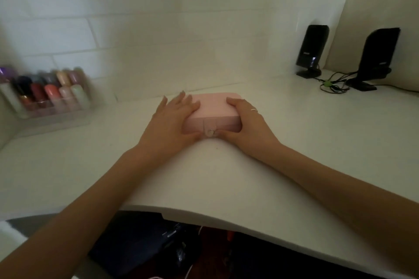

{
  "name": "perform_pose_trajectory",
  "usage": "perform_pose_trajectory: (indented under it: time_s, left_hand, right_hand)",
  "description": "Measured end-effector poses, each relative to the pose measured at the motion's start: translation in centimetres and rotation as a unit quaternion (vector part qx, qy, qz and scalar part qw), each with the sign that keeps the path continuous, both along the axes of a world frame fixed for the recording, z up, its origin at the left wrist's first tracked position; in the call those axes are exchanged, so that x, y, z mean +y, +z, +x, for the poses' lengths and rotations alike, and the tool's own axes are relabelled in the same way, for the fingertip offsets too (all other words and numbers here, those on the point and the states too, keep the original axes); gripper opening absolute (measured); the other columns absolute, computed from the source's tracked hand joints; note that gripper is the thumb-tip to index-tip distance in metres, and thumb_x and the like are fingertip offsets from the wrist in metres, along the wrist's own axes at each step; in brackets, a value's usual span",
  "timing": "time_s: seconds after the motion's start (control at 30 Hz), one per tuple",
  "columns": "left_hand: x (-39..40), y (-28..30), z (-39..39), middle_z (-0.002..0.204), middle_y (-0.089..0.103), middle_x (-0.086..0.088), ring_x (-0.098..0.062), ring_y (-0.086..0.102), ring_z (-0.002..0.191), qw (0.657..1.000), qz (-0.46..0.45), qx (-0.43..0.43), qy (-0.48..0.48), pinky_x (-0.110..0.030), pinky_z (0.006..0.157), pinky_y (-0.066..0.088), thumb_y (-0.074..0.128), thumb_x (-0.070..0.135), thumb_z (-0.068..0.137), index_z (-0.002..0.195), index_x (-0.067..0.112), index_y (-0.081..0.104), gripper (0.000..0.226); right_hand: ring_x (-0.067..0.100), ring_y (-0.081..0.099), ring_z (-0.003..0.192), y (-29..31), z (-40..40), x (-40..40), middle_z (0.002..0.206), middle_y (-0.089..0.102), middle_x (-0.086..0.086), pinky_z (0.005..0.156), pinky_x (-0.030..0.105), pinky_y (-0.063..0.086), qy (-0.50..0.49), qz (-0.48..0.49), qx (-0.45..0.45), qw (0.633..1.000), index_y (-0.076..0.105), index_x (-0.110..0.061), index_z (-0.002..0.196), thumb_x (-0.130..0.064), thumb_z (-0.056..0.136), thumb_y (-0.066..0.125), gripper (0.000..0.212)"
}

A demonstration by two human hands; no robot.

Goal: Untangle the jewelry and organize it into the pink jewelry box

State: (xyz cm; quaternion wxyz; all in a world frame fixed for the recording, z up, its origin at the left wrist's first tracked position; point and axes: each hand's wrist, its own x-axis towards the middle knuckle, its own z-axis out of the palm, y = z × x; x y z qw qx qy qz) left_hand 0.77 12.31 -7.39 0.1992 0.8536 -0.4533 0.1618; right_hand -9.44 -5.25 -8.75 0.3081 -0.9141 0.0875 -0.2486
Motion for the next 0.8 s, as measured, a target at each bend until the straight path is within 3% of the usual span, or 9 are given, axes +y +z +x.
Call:
perform_pose_trajectory:
  time_s: [0.1, 0.23, 0.33, 0.43, 0.57, 0.67, 0.73, 0.8]
  left_hand:
    - [1.7, -0.3, 2.3, 0.152, 0.028, -0.013, -0.028, 0.02, 0.142, 0.992, 0.055, -0.058, 0.094, -0.036, 0.116, 0.0, 0.058, 0.044, 0.086, 0.145, 0.016, 0.028, 0.072]
    - [4.4, -1.3, 4.9, 0.139, 0.037, -0.035, -0.05, 0.031, 0.132, 0.976, 0.079, -0.108, 0.172, -0.051, 0.113, 0.013, 0.043, 0.031, 0.089, 0.141, 0.006, 0.036, 0.059]
    - [6.6, -1.6, 7.6, 0.136, 0.039, -0.037, -0.05, 0.032, 0.131, 0.968, 0.081, -0.107, 0.214, -0.054, 0.111, 0.019, 0.051, 0.018, 0.089, 0.137, -0.003, 0.038, 0.054]
    - [8.5, -1.2, 9.5, 0.131, 0.044, -0.036, -0.048, 0.04, 0.127, 0.966, 0.085, -0.117, 0.213, -0.054, 0.107, 0.027, 0.04, 0.007, 0.083, 0.13, -0.012, 0.041, 0.051]
    - [9.8, -0.8, 10.8, 0.144, 0.033, -0.029, -0.04, 0.029, 0.136, 0.973, 0.06, -0.096, 0.202, -0.043, 0.114, 0.016, 0.045, -0.003, 0.085, 0.138, -0.009, 0.031, 0.055]
    - [9.6, -1.3, 10.7, 0.139, 0.038, -0.032, -0.044, 0.033, 0.133, 0.971, 0.043, -0.107, 0.207, -0.047, 0.112, 0.02, 0.035, 0.001, 0.085, 0.135, -0.011, 0.035, 0.051]
    - [9.3, -1.4, 10.7, 0.144, 0.032, -0.03, -0.041, 0.026, 0.137, 0.971, 0.043, -0.102, 0.212, -0.045, 0.115, 0.014, 0.027, 0.006, 0.086, 0.139, -0.008, 0.03, 0.055]
    - [9.5, -1.0, 10.7, 0.151, 0.023, -0.024, -0.034, 0.018, 0.142, 0.97, 0.063, -0.055, 0.229, -0.038, 0.117, 0.007, 0.033, 0.002, 0.09, 0.143, -0.003, 0.022, 0.055]
  right_hand:
    - [0.022, 0.04, 0.127, 0.0, 4.7, 2.2, 0.142, 0.038, 0.008, 0.093, 0.016, 0.028, 0.027, 0.001, 0.011, 1.0, 0.03, -0.021, 0.144, -0.036, 0.078, 0.071, 0.079]
    - [0.028, 0.045, 0.122, 0.2, 10.2, 6.0, 0.139, 0.039, 0.015, 0.097, 0.025, 0.033, 0.05, 0.0, 0.021, 0.999, 0.028, -0.021, 0.146, -0.029, 0.083, 0.066, 0.074]
    - [0.032, 0.046, 0.123, 0.2, 13.5, 8.5, 0.139, 0.041, 0.018, 0.1, 0.032, 0.035, 0.072, -0.03, 0.033, 0.996, 0.025, -0.022, 0.147, -0.023, 0.089, 0.059, 0.068]
    - [0.035, 0.049, 0.119, 0.0, 16.0, 10.8, 0.137, 0.041, 0.021, 0.098, 0.037, 0.039, 0.072, -0.088, 0.037, 0.993, 0.017, -0.025, 0.149, -0.021, 0.095, 0.048, 0.062]
    - [0.034, 0.054, 0.108, -0.2, 17.2, 12.0, 0.13, 0.045, 0.018, 0.088, 0.036, 0.041, 0.044, -0.172, 0.028, 0.984, 0.007, -0.025, 0.15, -0.019, 0.1, 0.03, 0.055]
    - [0.033, 0.052, 0.111, -0.1, 17.4, 11.5, 0.132, 0.044, 0.017, 0.089, 0.033, 0.039, 0.066, -0.166, 0.033, 0.983, 0.01, -0.029, 0.149, -0.021, 0.099, 0.029, 0.054]
    - [0.033, 0.049, 0.12, -0.5, 17.4, 10.9, 0.142, 0.038, 0.019, 0.097, 0.035, 0.038, 0.102, -0.14, 0.036, 0.984, 0.012, -0.034, 0.149, -0.014, 0.097, 0.034, 0.06]
    - [0.033, 0.046, 0.126, -0.6, 17.0, 9.8, 0.147, 0.036, 0.019, 0.105, 0.036, 0.036, 0.147, -0.073, 0.039, 0.986, 0.014, -0.039, 0.148, -0.009, 0.096, 0.037, 0.064]
